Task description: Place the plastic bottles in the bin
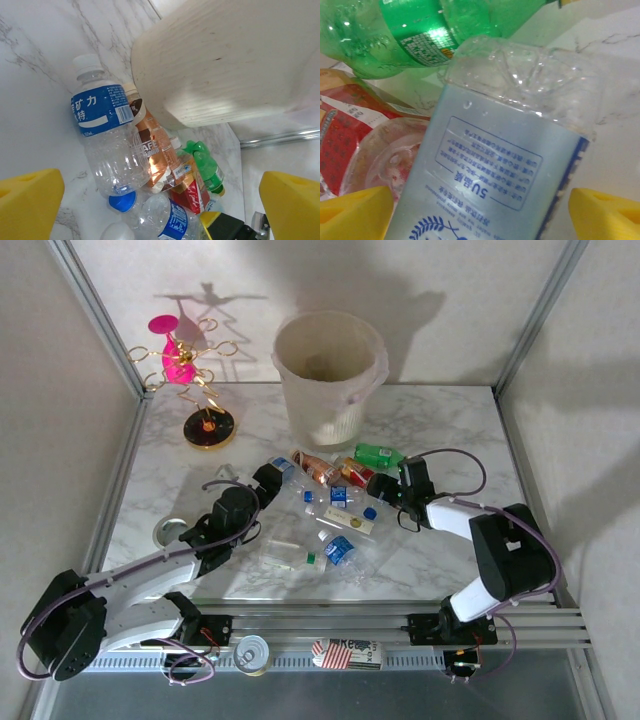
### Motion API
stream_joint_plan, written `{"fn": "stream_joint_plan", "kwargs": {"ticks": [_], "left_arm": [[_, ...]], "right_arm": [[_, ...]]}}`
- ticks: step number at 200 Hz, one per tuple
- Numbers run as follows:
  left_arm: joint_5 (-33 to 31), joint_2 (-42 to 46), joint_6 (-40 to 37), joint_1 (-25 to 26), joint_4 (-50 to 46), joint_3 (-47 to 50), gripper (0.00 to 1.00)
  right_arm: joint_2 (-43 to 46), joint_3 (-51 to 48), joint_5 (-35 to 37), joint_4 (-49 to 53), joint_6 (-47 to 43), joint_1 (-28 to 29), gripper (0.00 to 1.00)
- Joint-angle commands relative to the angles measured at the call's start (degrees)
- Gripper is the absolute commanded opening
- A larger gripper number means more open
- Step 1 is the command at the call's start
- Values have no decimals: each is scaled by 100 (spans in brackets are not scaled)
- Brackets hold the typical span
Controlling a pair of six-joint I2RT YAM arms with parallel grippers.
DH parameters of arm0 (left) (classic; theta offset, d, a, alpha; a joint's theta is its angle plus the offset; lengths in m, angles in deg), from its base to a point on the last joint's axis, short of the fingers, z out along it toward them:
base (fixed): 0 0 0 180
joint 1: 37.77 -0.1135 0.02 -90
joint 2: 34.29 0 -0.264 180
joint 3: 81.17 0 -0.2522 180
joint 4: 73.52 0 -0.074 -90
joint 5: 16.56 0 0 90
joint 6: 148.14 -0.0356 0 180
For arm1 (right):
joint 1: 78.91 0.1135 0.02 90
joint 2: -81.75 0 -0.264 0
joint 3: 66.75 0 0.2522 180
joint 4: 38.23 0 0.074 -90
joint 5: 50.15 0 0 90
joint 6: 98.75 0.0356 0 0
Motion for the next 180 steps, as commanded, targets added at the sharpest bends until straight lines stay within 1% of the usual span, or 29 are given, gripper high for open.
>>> {"fn": "stream_joint_plan", "kwargs": {"ticks": [1,23,90,115,141,180], "left_arm": [[-166,129,12,56,-217,-102,100],[-194,146,21,56,-224,-76,100],[-245,111,-5,56,-150,-70,100],[-327,133,-77,56,-145,-70,100],[-455,222,-155,-13,-188,-51,100],[-428,411,-201,-230,-132,110,100]], "right_arm": [[-197,14,15,119,15,-26,86],[-157,-68,-3,80,42,-28,80],[382,-41,176,296,-10,-36,61],[705,44,198,466,-142,-36,57],[1244,95,225,605,-371,-36,55],[2006,390,-97,810,-721,-36,53]]}}
